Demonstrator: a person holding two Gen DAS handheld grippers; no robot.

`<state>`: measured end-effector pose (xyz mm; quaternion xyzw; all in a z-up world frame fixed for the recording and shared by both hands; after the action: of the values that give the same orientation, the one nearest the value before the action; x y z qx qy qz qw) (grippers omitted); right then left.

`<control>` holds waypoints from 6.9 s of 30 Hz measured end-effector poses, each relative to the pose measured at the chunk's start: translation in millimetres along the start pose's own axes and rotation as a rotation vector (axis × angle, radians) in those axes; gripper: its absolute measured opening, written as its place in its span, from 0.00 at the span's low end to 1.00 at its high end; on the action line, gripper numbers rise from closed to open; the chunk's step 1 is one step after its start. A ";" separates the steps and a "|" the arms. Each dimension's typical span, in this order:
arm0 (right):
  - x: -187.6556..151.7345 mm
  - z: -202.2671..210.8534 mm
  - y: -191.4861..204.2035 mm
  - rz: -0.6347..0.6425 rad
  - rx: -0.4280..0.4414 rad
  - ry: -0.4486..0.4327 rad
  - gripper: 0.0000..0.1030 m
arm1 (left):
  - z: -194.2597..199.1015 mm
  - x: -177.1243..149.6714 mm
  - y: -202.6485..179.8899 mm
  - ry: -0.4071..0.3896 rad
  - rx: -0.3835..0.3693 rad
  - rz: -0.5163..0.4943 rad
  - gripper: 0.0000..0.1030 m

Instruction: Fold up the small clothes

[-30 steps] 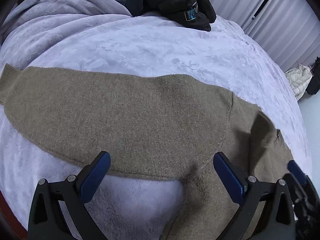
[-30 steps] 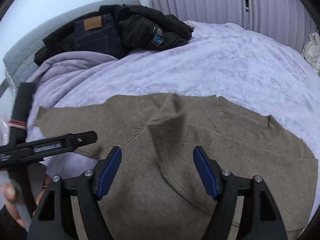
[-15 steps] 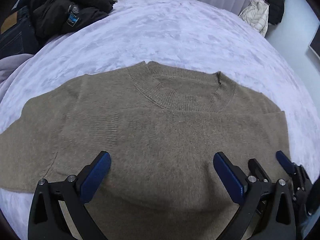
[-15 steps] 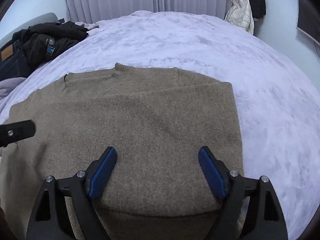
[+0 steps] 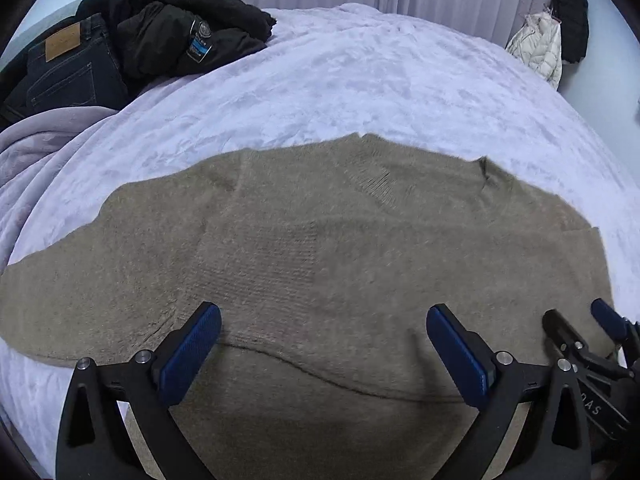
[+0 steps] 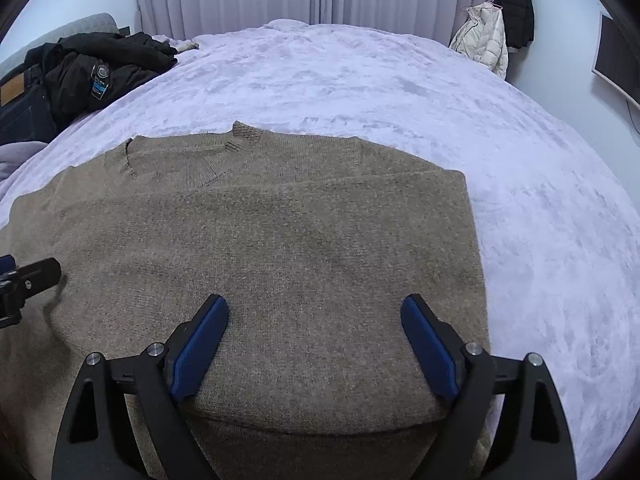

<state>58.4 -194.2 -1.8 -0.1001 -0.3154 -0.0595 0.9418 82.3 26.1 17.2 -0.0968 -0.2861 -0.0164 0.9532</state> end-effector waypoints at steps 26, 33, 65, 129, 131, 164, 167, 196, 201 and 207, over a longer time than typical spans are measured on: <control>-4.9 8.2 23.6 0.043 -0.003 0.115 0.99 | -10.5 -33.9 -15.7 0.079 0.007 -0.029 1.00; -56.4 45.1 22.0 0.108 0.000 0.083 0.99 | 40.3 -102.1 3.7 0.042 -0.024 -0.054 1.00; -3.5 98.6 78.0 0.187 0.106 0.000 1.00 | 102.0 -90.2 427.5 -0.434 -0.262 0.969 0.09; -48.7 62.4 -41.5 0.070 -0.029 0.012 1.00 | 4.4 19.1 -129.8 0.001 -0.258 -0.040 0.08; -52.8 62.7 -53.3 0.049 -0.014 0.013 1.00 | -11.1 9.8 -159.3 0.042 -0.260 -0.100 0.08; 18.5 10.4 71.3 0.306 0.118 0.008 0.49 | -20.0 -28.0 23.3 -0.061 -0.043 0.031 1.00; 24.6 5.5 41.8 0.186 0.147 0.020 0.11 | -19.1 -28.7 29.9 -0.075 -0.075 0.053 1.00; 16.6 51.8 -36.3 -0.095 0.116 -0.050 0.64 | 10.8 -3.1 10.1 -0.036 -0.228 -0.016 1.00; 7.2 14.5 27.4 0.067 0.179 0.078 0.63 | -23.8 -25.0 -1.8 0.009 -0.137 -0.142 1.00; -0.7 7.5 -24.5 -0.002 0.200 0.045 0.63 | -3.2 -36.3 29.6 -0.016 -0.190 -0.086 1.00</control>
<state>49.2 -216.3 7.3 -0.0039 -0.2984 -0.0310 0.9539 56.3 53.7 -10.5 -0.1742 -0.2946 -0.0837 0.9359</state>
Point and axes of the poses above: each gripper's, at about its wrist camera, not at the fingertips, and z roughly against the way its jaws point, y to its left, x to its top, the point moved 1 cm from there along -z, roughly the way its jaws point, and after that the axes turned 9 degrees about -x, right-handed, at the moved point
